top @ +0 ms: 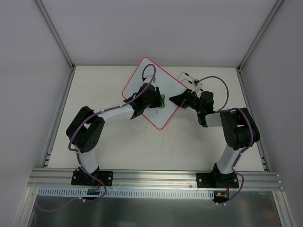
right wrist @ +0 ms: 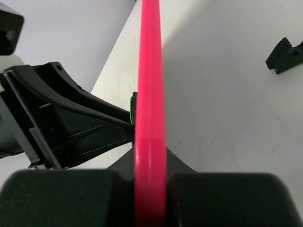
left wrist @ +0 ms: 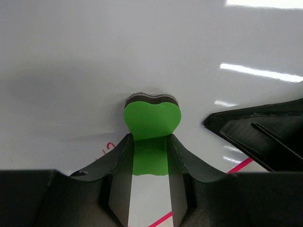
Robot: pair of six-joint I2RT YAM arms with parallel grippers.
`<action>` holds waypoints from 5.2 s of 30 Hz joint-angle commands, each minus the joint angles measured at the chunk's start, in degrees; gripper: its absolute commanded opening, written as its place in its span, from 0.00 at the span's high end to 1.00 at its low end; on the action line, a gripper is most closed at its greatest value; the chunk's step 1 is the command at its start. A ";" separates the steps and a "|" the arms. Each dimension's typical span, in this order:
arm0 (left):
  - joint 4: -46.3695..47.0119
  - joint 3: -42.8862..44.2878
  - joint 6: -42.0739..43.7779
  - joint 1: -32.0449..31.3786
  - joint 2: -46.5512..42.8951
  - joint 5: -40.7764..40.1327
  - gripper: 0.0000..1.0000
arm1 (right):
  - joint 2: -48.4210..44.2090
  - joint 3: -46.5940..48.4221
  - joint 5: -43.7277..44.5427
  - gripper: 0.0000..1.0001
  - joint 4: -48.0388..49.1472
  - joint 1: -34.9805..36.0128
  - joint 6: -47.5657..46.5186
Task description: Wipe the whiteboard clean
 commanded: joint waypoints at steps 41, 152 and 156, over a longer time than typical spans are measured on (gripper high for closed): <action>-10.77 -8.24 -5.02 -12.27 0.48 1.56 1.00 | 1.15 1.57 -11.04 1.00 0.25 4.09 -4.11; -42.24 -15.01 16.52 41.53 -52.26 3.84 0.01 | 11.60 41.91 -35.39 1.00 -8.98 -37.31 6.00; -42.33 -15.10 16.52 41.61 -52.44 3.49 0.01 | 12.13 40.16 -34.25 1.00 -9.07 -37.31 4.51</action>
